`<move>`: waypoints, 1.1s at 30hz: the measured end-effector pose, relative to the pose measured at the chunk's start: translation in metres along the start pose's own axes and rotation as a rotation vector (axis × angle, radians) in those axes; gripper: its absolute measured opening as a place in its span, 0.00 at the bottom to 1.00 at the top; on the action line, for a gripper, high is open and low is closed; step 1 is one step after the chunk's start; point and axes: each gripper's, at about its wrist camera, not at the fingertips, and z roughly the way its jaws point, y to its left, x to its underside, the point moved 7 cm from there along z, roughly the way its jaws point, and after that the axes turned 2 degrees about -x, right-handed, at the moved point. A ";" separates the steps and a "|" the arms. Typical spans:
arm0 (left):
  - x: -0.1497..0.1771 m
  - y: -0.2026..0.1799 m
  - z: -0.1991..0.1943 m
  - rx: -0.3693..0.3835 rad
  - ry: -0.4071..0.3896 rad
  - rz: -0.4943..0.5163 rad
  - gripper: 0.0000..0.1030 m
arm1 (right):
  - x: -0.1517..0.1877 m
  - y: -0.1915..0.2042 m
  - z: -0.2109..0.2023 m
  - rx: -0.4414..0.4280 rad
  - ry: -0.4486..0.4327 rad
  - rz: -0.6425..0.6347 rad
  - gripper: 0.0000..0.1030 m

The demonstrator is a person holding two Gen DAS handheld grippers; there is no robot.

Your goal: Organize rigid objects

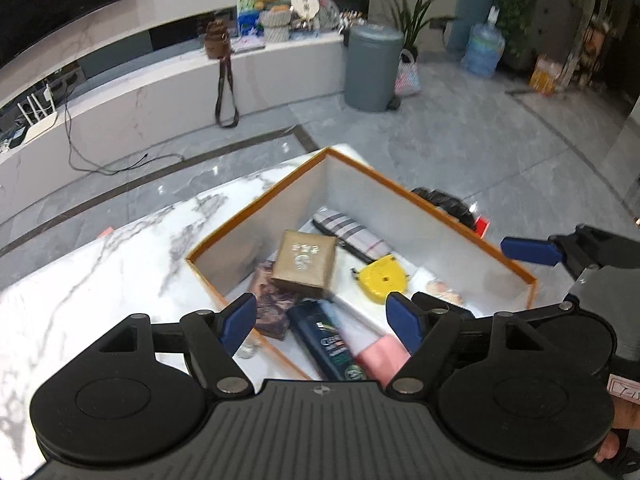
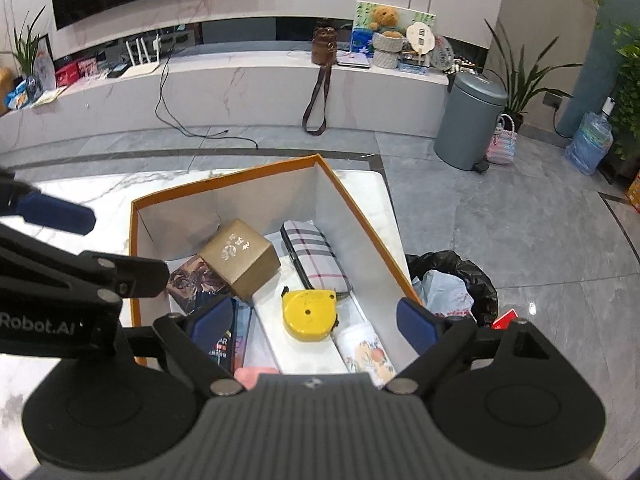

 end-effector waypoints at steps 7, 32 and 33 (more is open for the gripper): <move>0.020 -0.007 -0.010 0.067 -0.073 -0.039 0.86 | 0.021 -0.004 -0.023 0.045 -0.071 0.018 0.86; 0.071 0.010 0.003 0.005 -0.101 -0.090 1.00 | 0.073 0.015 -0.031 0.108 -0.030 0.010 0.90; 0.072 0.010 0.004 0.006 -0.097 -0.098 1.00 | 0.074 0.016 -0.031 0.111 -0.028 0.005 0.90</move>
